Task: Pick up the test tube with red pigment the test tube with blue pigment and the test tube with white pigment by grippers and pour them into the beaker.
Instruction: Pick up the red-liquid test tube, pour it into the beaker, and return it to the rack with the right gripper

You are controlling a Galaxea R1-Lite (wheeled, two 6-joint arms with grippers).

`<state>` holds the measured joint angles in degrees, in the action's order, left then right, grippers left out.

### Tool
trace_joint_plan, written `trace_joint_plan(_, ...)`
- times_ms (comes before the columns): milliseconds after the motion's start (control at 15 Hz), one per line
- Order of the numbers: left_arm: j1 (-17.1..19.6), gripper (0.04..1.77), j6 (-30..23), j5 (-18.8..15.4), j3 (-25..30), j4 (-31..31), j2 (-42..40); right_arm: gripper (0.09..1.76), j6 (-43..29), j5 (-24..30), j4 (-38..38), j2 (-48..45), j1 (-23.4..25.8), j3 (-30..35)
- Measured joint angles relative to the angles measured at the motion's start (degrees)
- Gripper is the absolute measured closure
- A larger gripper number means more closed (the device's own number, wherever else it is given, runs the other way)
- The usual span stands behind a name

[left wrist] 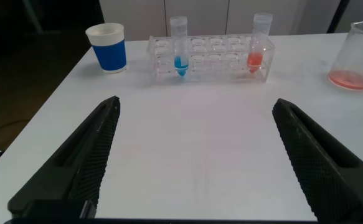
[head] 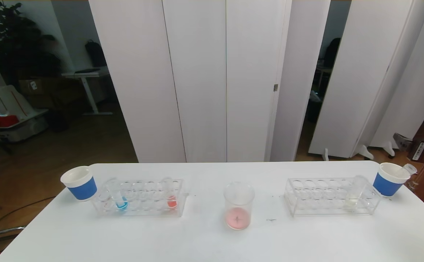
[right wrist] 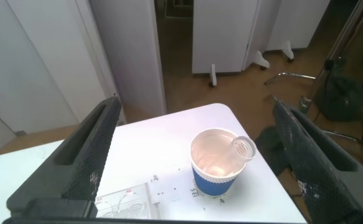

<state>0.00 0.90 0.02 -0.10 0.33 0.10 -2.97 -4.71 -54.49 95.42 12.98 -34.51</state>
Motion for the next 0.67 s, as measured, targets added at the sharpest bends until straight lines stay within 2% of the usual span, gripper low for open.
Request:
trace_joint_plan(333, 0.0, 0.06, 0.0, 0.0, 0.0, 0.0, 0.0, 0.11, 0.1, 6.2, 18.2, -15.1, -0.4, -1.0)
trace_joint_plan(667, 0.0, 0.06, 0.0, 0.0, 0.0, 0.0, 0.0, 0.11, 4.3, 7.8, 34.1, -33.5, -4.1, -1.1)
